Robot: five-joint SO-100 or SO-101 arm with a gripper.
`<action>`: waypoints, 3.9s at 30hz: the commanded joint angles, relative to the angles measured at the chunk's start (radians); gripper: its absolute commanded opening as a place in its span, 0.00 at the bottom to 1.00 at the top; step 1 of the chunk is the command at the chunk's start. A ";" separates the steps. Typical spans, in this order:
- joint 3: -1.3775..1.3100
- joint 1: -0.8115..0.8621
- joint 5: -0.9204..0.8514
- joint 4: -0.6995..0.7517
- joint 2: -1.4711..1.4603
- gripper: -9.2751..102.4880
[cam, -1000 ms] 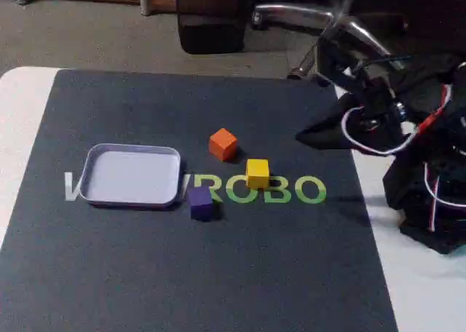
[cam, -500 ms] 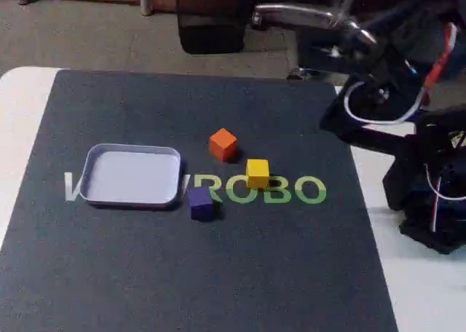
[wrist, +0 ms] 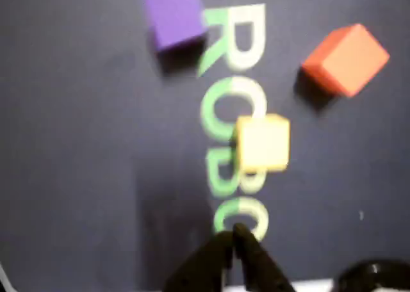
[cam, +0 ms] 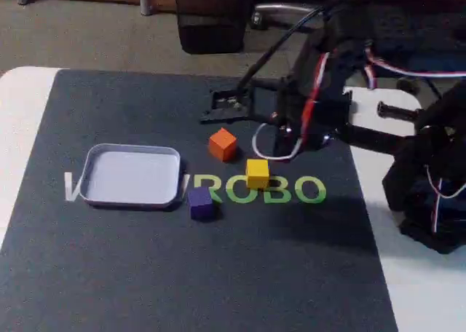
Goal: Move blocks one by one until all three blocks are in the tray.
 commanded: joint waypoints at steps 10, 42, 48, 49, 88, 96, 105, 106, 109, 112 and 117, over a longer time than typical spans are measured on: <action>0.133 0.133 -0.061 -0.175 0.026 0.05; 0.017 0.163 -0.071 -0.285 -0.183 0.28; 0.035 0.201 -0.110 -0.291 -0.189 0.30; 0.037 0.202 -0.112 -0.291 -0.190 0.30; 0.181 0.215 -0.238 -0.462 -0.215 0.12; 0.083 0.184 -0.106 -0.445 -0.227 0.01; -0.318 0.064 0.178 -0.330 -0.383 0.01; -0.359 0.057 0.209 -0.330 -0.407 0.01; -0.466 0.040 0.272 -0.330 -0.482 0.01; -0.577 0.034 0.327 -0.330 -0.565 0.02; -0.698 0.037 0.354 -0.330 -0.664 0.02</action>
